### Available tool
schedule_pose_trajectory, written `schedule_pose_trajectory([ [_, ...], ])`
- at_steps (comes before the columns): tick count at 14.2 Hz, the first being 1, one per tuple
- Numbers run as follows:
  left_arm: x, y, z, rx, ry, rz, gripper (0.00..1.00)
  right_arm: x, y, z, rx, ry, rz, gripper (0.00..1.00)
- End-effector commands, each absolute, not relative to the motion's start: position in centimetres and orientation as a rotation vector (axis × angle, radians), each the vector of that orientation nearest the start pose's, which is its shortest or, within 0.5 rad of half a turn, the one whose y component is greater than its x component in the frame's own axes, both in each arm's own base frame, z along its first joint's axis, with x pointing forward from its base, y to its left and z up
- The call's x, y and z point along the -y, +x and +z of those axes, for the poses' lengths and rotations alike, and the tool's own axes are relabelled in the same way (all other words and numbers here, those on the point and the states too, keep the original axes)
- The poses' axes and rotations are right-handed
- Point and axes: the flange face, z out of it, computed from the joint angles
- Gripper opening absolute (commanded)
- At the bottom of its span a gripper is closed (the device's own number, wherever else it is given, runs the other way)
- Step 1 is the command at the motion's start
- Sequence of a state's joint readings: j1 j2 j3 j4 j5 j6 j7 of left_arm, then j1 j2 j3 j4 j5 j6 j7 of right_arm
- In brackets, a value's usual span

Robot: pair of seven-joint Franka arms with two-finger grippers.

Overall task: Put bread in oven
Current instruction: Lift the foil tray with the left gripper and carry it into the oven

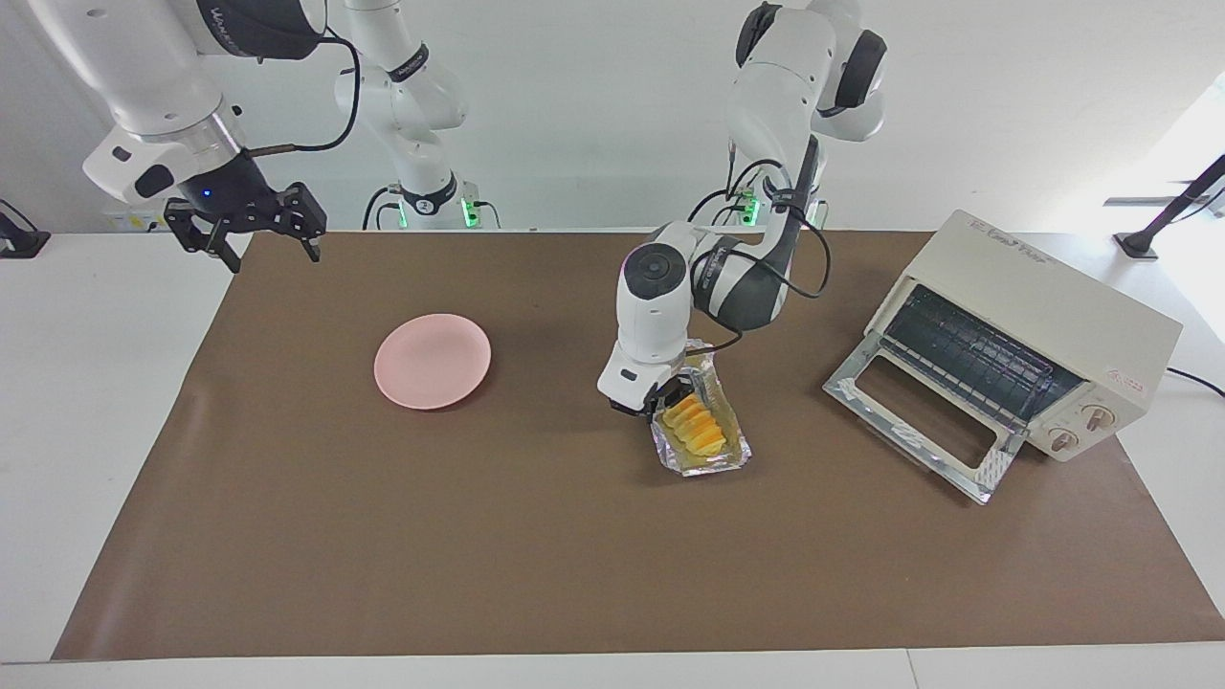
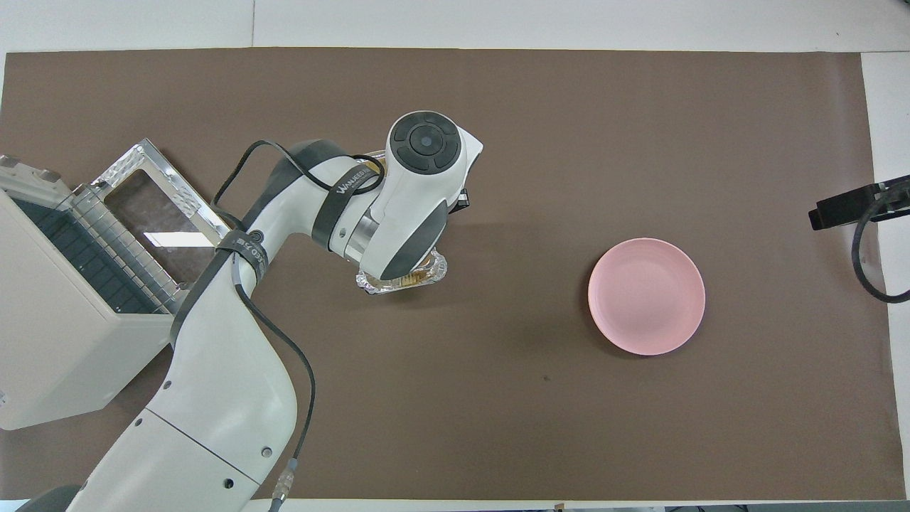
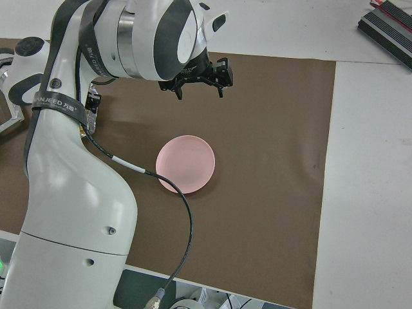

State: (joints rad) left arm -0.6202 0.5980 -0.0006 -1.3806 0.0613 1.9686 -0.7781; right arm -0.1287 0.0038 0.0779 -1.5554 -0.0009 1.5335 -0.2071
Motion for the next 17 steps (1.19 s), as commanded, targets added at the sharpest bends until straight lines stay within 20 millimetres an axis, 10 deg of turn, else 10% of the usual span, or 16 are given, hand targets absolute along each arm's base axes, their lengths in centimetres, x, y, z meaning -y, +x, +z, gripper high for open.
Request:
schedule_pose_trajectory([
  [1,37.3,60.8,40.6,0.362,-3.073,-0.07,0.0,3.0,54.2,62.7,0.276,-3.122,0.047,1.0],
  [6,25.6,64.6,46.1,0.653,-3.041,-0.055,0.0,3.0,54.2,62.7,0.276,-3.124,0.048,1.0],
  [17,5.9,65.2,42.9,1.079,-2.767,0.079,0.0,3.0,54.2,62.7,0.276,-3.124,0.048,1.0],
])
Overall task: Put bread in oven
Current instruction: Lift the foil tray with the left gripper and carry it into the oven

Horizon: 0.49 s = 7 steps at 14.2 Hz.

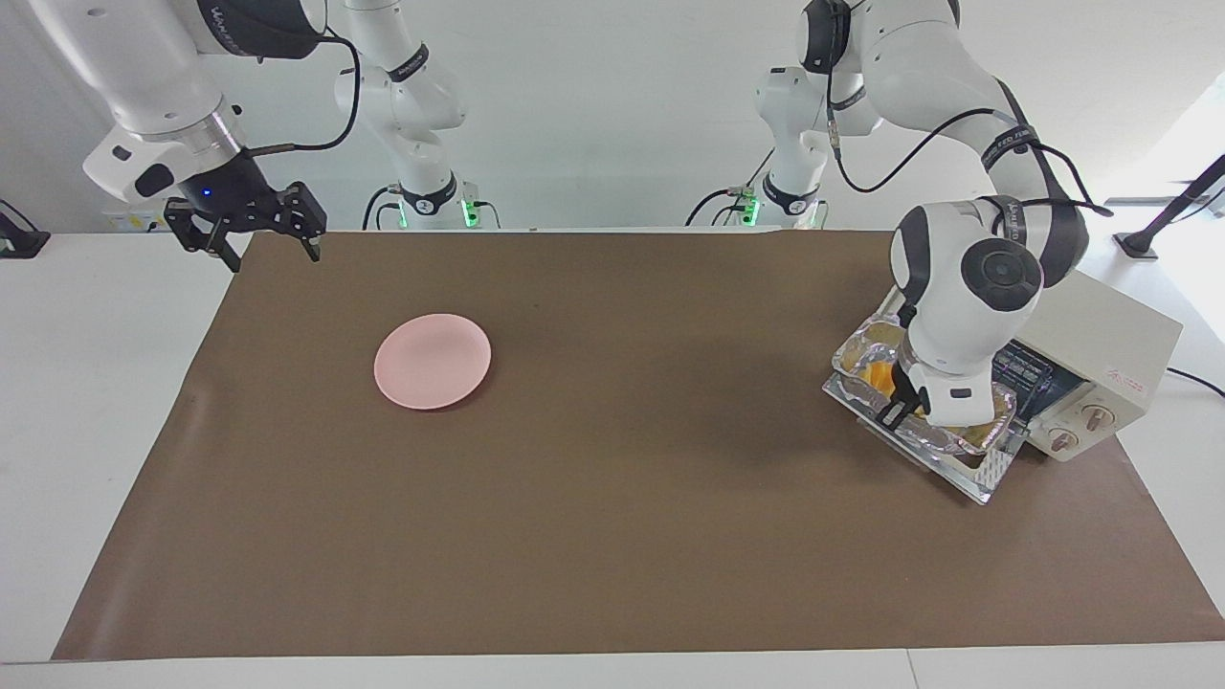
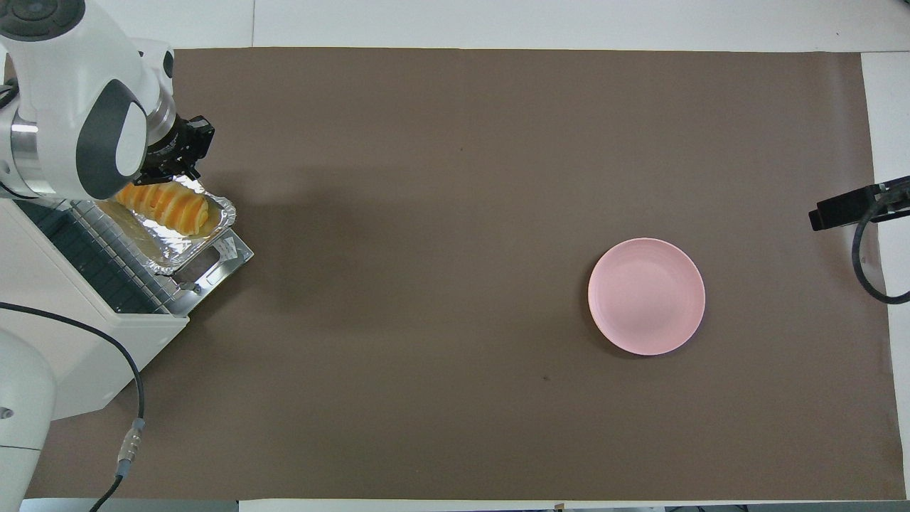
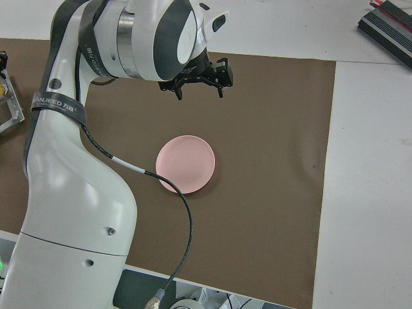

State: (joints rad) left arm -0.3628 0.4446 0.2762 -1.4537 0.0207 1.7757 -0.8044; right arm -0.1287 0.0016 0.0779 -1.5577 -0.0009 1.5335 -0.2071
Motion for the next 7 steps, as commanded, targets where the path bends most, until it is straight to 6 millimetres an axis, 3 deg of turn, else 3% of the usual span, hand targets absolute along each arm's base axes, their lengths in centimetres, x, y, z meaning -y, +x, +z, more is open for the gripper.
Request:
schedule_pose_trajectory([
  [1,4.7,64.7,42.4,1.097,-2.756,0.103,0.0,3.0,54.2,62.7,0.276,-3.122,0.047,1.0],
  [3,4.2,63.9,41.2,1.094,-2.776,0.08,0.0,3.0,54.2,62.7,0.276,-3.122,0.047,1.0],
  [5,1.7,63.5,40.6,1.135,-2.764,0.085,0.0,3.0,54.2,62.8,0.276,-3.122,0.045,1.0],
  [7,0.7,63.3,40.6,1.119,-2.769,0.099,0.0,3.0,54.2,62.7,0.276,-3.122,0.05,1.0],
])
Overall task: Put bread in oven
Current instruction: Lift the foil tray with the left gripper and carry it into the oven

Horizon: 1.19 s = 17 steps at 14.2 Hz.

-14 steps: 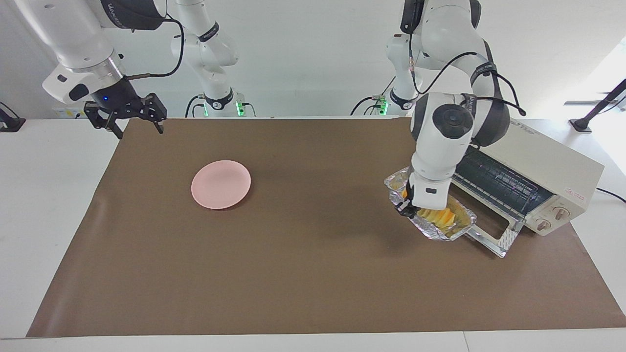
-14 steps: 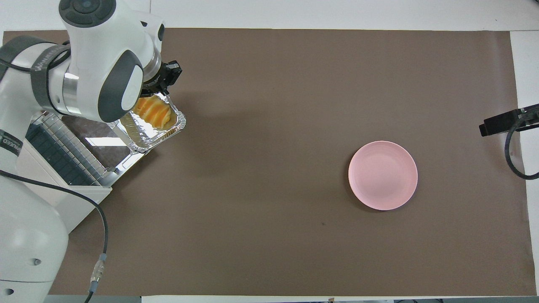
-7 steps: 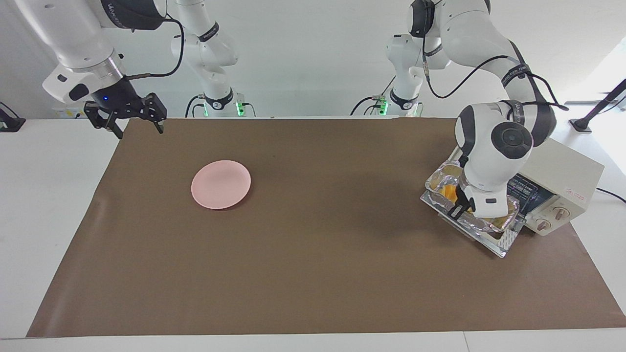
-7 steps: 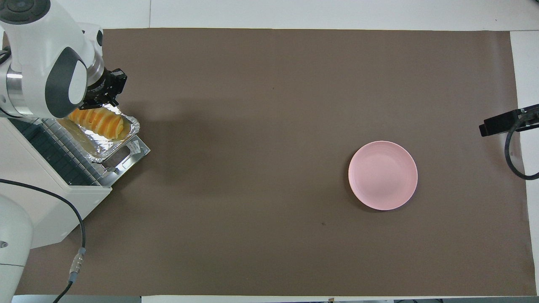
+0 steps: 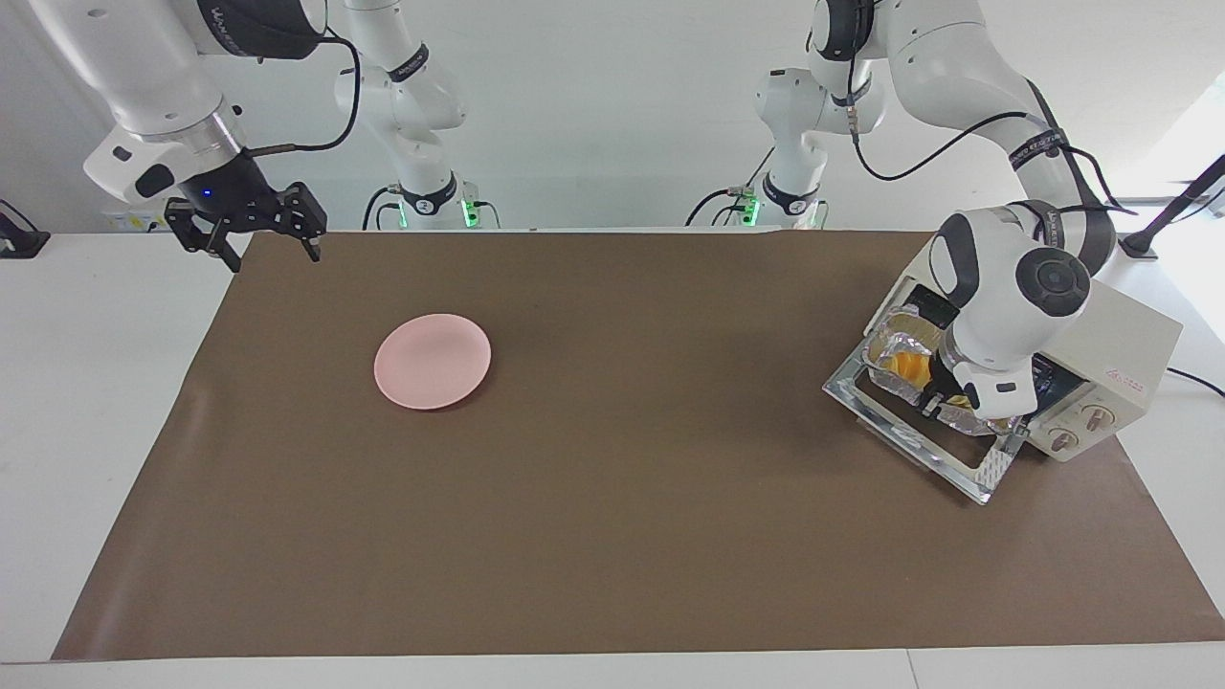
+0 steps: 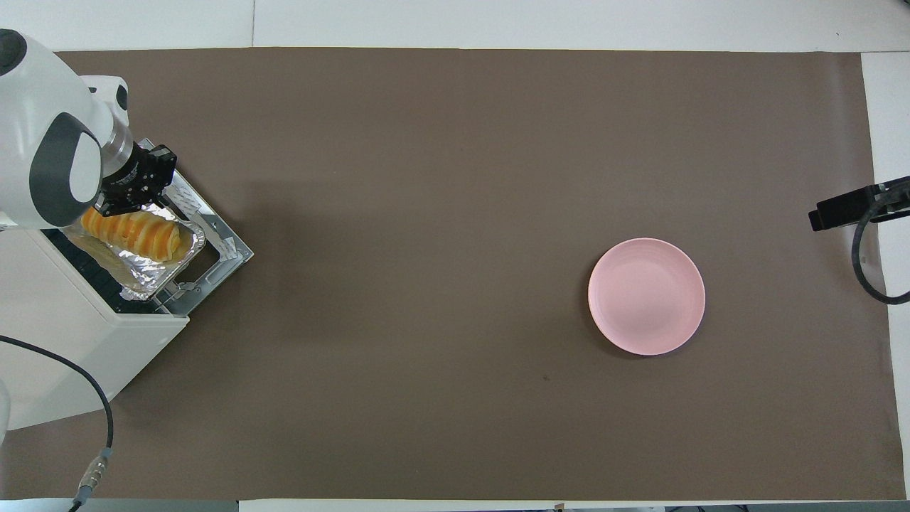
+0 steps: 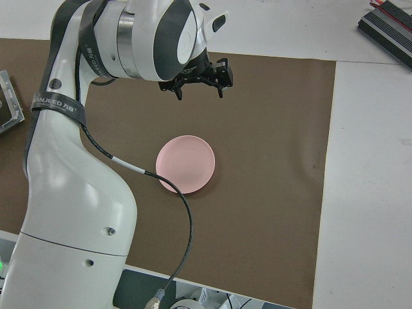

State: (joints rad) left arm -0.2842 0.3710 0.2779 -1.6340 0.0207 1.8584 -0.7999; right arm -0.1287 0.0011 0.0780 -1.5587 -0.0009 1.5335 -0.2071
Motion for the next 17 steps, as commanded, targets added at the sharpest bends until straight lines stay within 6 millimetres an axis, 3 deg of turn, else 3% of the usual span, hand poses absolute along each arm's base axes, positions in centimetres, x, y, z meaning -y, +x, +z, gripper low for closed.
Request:
schedule_pose_trajectory([
  [1,-0.1,63.2,40.6,1.111,-2.771,0.112,0.0,3.0,54.2,62.7,0.276,-3.122,0.05,1.0],
  [4,-2.7,62.4,40.1,1.054,-2.799,0.142,0.0,3.0,54.2,62.7,0.276,-3.122,0.047,1.0],
  [6,-3.1,62.2,39.9,1.022,-2.81,0.155,0.0,3.0,54.2,62.7,0.276,-3.122,0.047,1.0],
  [8,-4.7,61.9,39.7,1.006,-2.818,0.169,0.0,3.0,54.2,62.7,0.276,-3.122,0.047,1.0],
  [17,-5.8,61.5,39.5,0.924,-2.788,0.169,0.0,3.0,54.2,62.7,0.276,-3.124,0.048,1.0],
])
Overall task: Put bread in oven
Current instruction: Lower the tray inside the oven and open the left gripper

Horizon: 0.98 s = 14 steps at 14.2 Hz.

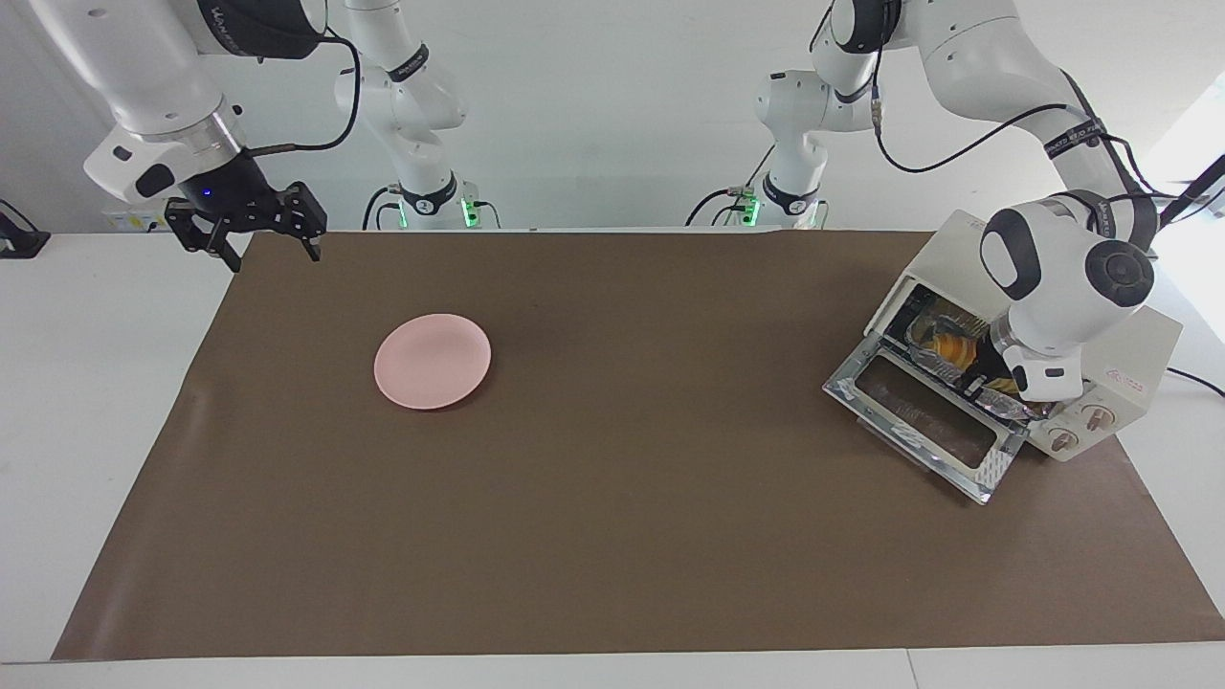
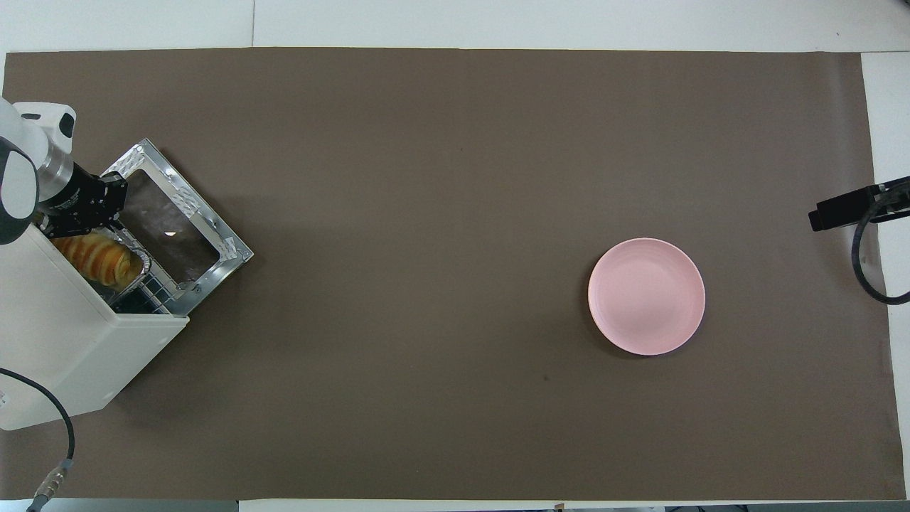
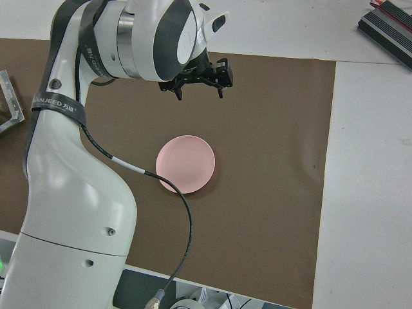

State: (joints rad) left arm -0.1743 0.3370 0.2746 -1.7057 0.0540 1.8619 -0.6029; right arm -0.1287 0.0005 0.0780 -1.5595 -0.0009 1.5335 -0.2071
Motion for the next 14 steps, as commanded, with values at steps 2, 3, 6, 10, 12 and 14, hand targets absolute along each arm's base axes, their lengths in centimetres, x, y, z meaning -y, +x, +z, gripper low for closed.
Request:
schedule_pose_trajectory([
  [2,-5.8,61.6,39.5,0.913,-2.788,0.164,0.03,3.0,54.2,62.8,0.276,-3.122,0.045,1.0],
  [3,-5.7,61.6,39.5,0.911,-2.79,0.159,0.43,3.0,54.2,62.7,0.276,-3.124,0.047,1.0],
  [6,-5.4,62.2,40.0,0.905,-2.799,0.121,1.0,3.0,54.2,62.7,0.276,-3.122,0.05,1.0],
  [10,-4.3,64.5,43.3,0.889,-2.848,-0.085,1.0,3.0,54.2,62.7,0.276,-3.123,0.05,1.0],
  [12,-3.5,65.5,45.8,0.883,-2.861,-0.146,1.0,3.0,54.2,62.7,0.276,-3.123,0.05,1.0],
  [14,0.4,65.9,46.6,0.813,-2.895,-0.187,1.0,3.0,54.2,62.8,0.276,-3.122,0.045,1.0],
])
